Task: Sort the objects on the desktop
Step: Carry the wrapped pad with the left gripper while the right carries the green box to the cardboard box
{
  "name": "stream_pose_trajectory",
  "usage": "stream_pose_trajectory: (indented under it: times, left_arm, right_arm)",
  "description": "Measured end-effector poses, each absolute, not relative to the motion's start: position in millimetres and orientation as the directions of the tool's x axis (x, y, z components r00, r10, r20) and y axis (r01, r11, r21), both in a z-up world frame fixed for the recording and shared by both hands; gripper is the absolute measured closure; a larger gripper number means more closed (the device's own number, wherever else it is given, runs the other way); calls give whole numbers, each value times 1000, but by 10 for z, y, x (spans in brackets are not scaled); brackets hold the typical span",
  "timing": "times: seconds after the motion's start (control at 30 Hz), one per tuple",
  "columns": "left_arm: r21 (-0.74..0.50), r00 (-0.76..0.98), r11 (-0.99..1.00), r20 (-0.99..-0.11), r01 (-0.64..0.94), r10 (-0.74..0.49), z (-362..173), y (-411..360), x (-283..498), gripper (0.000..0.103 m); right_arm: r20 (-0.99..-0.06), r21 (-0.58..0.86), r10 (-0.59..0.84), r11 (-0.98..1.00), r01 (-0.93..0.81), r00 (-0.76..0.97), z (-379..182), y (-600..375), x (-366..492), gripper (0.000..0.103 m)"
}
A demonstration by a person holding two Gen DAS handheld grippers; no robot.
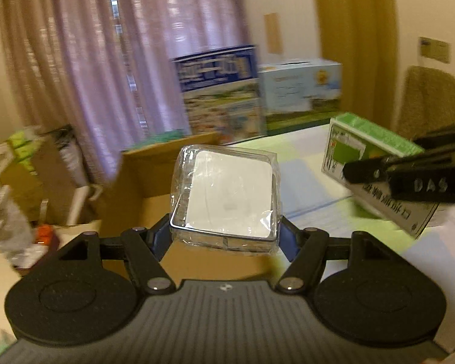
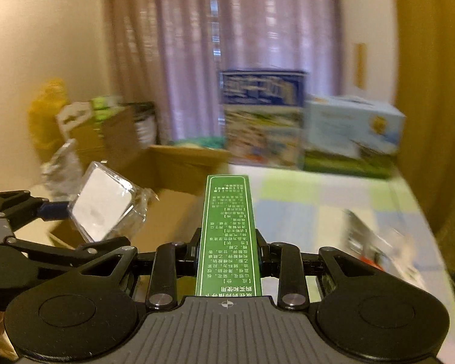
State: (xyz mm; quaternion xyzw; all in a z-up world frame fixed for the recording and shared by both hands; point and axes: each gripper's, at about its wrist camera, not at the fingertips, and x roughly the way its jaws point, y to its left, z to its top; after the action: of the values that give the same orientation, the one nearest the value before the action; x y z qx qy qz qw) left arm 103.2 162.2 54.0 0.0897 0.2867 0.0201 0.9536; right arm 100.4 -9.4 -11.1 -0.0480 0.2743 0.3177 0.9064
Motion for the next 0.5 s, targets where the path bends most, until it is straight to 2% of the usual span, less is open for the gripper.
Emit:
stream_pose_trajectory:
  times: [0.23, 0.5]
  left_arm:
    - [183, 803, 981, -574, -66, 161, 466, 2375, 1179, 37]
    - [124, 780, 990, -612, -63, 126, 233, 2688, 1371, 37]
  right_arm:
    - [-573, 97, 591, 737, -669, 568, -195, 848, 1305, 75]
    - [-652, 87, 555, 731, -676, 517, -549, 1352, 1528, 75]
